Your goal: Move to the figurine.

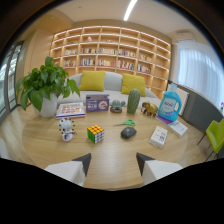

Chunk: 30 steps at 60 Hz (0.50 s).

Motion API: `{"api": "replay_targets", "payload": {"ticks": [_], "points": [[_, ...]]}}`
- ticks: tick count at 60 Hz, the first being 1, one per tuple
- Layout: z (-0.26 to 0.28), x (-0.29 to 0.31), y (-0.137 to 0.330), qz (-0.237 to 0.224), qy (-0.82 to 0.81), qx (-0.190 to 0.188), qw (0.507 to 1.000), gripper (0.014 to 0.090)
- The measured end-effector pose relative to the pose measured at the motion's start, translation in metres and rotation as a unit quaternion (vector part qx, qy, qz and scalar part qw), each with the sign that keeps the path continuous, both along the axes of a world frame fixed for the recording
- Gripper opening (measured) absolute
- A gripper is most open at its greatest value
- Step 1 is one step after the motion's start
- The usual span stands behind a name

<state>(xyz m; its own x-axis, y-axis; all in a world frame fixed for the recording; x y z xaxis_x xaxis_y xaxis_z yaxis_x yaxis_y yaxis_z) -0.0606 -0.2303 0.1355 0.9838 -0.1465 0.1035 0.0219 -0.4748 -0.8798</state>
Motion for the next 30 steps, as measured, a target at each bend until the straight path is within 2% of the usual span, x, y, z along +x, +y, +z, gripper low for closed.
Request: {"api": "replay_targets", "payload": {"ticks": [13,30], "points": [[-0.016,-0.058,-0.013,0.022,0.013,-0.007,1.0,0.086],[-0.029,-0.155,0.018,0.068,0.031,-0.013,0.997,0.0863]]}}
